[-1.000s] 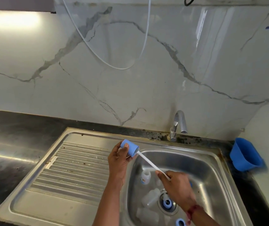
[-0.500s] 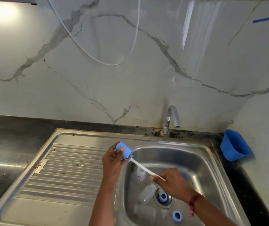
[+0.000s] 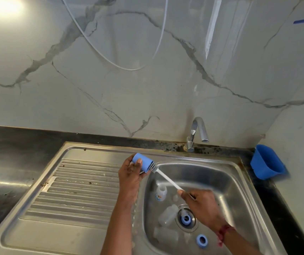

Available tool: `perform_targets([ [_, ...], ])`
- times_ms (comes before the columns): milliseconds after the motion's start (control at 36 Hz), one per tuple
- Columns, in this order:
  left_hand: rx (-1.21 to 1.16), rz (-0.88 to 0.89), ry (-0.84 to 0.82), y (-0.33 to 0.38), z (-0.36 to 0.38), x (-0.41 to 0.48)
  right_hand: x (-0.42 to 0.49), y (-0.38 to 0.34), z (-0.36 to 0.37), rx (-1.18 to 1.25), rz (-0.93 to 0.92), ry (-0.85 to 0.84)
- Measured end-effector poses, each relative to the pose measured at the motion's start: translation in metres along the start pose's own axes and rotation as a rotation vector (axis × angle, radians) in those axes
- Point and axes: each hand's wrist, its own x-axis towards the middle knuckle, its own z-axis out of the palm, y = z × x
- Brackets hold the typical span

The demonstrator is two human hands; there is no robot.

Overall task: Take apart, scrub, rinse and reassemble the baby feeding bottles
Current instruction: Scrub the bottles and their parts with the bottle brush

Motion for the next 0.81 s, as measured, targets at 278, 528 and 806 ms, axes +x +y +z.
perform_targets([
  [278,0.02,-0.024,-0.029,-0.007,-0.009,0.002,0.0,0.012,0.015,-0.078,0.003,-0.118],
  [528,-0.051,-0.048,0.046,-0.002,-0.014,0.009,-0.001,0.012,0.015,-0.109,-0.08,-0.158],
  [806,-0.024,-0.018,0.064,-0.011,-0.018,0.009,0.001,0.017,0.01,-0.036,-0.038,-0.054],
])
